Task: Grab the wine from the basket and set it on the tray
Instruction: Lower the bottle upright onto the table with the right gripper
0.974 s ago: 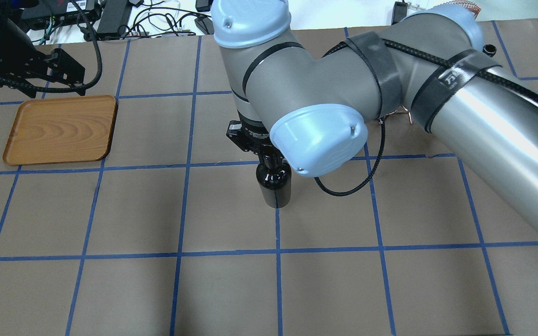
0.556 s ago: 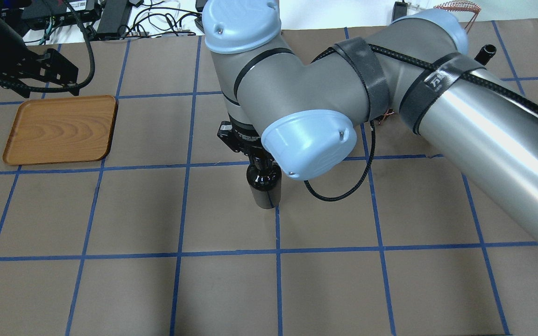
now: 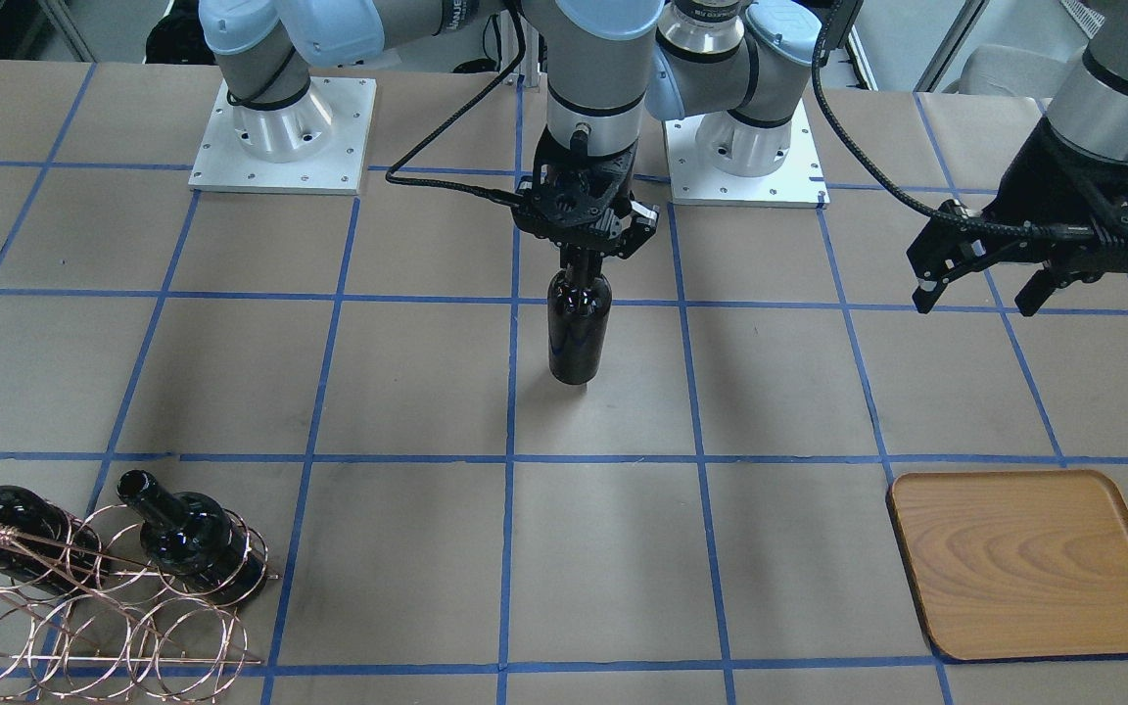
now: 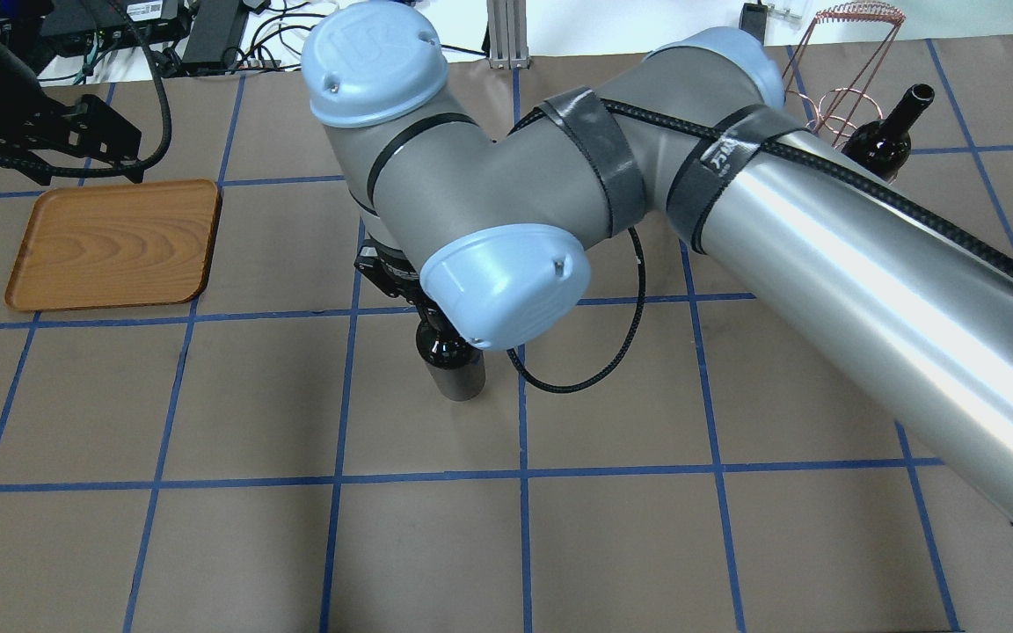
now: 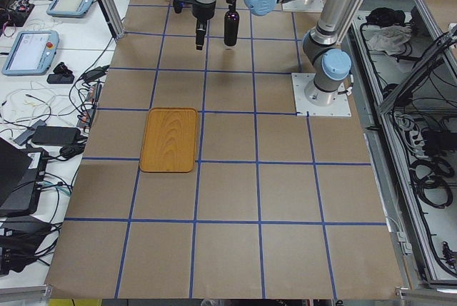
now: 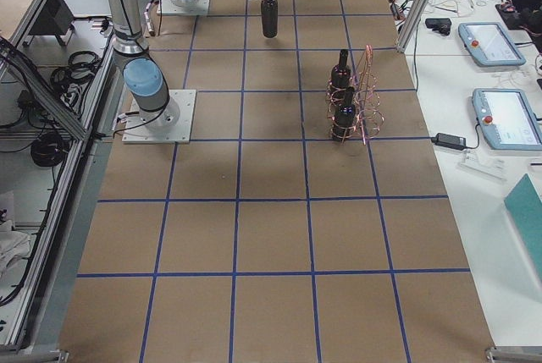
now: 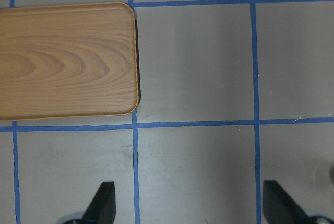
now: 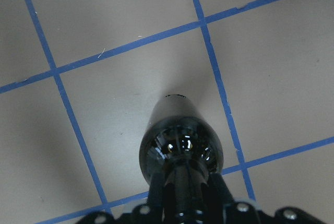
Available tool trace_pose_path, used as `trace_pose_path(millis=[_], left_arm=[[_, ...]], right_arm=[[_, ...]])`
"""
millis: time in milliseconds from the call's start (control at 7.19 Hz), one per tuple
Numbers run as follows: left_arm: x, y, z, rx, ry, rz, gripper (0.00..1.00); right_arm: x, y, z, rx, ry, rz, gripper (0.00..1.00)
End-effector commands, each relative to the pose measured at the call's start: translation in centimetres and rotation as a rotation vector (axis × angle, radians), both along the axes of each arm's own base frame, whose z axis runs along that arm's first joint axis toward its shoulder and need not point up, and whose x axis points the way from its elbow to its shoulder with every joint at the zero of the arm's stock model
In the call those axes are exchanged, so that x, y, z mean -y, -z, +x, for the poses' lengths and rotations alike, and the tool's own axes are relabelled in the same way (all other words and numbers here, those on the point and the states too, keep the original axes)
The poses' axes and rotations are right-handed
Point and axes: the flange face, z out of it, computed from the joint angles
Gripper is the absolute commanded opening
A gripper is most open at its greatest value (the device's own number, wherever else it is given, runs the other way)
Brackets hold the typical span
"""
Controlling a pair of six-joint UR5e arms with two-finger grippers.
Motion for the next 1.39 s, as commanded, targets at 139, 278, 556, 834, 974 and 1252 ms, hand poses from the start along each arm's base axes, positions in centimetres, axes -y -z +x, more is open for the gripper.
trace_pose_path(millis=[139,278,556,834,974,1252], left_arm=[[0.0,0.1,-0.1,-0.001,0.001,0.004,1.00],[-0.1,0.2,-0.2,-0.003,0.003,0.009,1.00],[0.0,0.3,-0.4,-0.003,0.008,0.011,1.00],[0.0,0.3,-0.5,-0.003,0.009,0.011,1.00],[0.0,0.3,-0.6,-0.005,0.011,0.010,1.00],[0.1,0.3,-0.5,-0.005,0.011,0.010,1.00]], right_arm=[[0.3,0.4,-0.6,-0.069,-0.057,-0.009,0.00],[0.1,1.0,-0.8,-0.074,-0.052,0.002,0.00],[-0.1,1.8,-0.8,-0.062,-0.047,0.012,0.00],[-0.1,1.7,-0.8,-0.062,-0.047,0.012,0.00],[-0.1,1.5,-0.7,-0.052,-0.048,-0.002,0.00],[0.0,1.6,-0.6,-0.052,-0.046,-0.011,0.00]])
